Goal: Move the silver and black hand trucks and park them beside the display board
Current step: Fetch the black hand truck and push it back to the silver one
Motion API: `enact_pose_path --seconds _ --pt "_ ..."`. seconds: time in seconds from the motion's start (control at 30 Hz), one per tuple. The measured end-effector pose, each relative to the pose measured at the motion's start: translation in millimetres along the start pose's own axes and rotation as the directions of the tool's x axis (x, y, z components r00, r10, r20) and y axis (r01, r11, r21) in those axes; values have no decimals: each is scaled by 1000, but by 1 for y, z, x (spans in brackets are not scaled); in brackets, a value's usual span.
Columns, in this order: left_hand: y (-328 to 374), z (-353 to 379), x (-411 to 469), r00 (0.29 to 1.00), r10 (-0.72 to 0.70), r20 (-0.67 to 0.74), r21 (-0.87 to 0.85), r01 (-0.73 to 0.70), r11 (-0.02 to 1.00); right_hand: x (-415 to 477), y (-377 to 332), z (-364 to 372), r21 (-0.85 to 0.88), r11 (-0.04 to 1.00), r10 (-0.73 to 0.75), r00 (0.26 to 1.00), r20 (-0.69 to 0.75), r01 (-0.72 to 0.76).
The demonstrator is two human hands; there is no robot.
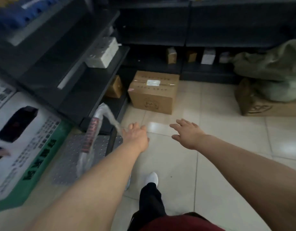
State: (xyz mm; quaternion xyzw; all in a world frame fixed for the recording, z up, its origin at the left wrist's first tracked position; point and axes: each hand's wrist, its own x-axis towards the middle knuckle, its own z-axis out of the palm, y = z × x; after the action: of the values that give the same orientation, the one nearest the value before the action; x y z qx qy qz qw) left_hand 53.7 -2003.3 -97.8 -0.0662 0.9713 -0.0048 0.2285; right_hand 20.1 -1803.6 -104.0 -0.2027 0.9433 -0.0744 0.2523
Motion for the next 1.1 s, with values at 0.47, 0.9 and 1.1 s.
enact_pose_path --seconds 0.47,0.9,1.1 --pt "360 -37 39 833 536 139 192 -553 810 -165 276 16 321 791 569 819 -73 -521" --pt "696 -42 44 471 787 398 314 -876 366 -326 468 34 579 200 932 336 138 -790" --pt "833 -22 -21 307 839 449 336 -928 159 -419 539 55 636 -4 973 144 181 -771"
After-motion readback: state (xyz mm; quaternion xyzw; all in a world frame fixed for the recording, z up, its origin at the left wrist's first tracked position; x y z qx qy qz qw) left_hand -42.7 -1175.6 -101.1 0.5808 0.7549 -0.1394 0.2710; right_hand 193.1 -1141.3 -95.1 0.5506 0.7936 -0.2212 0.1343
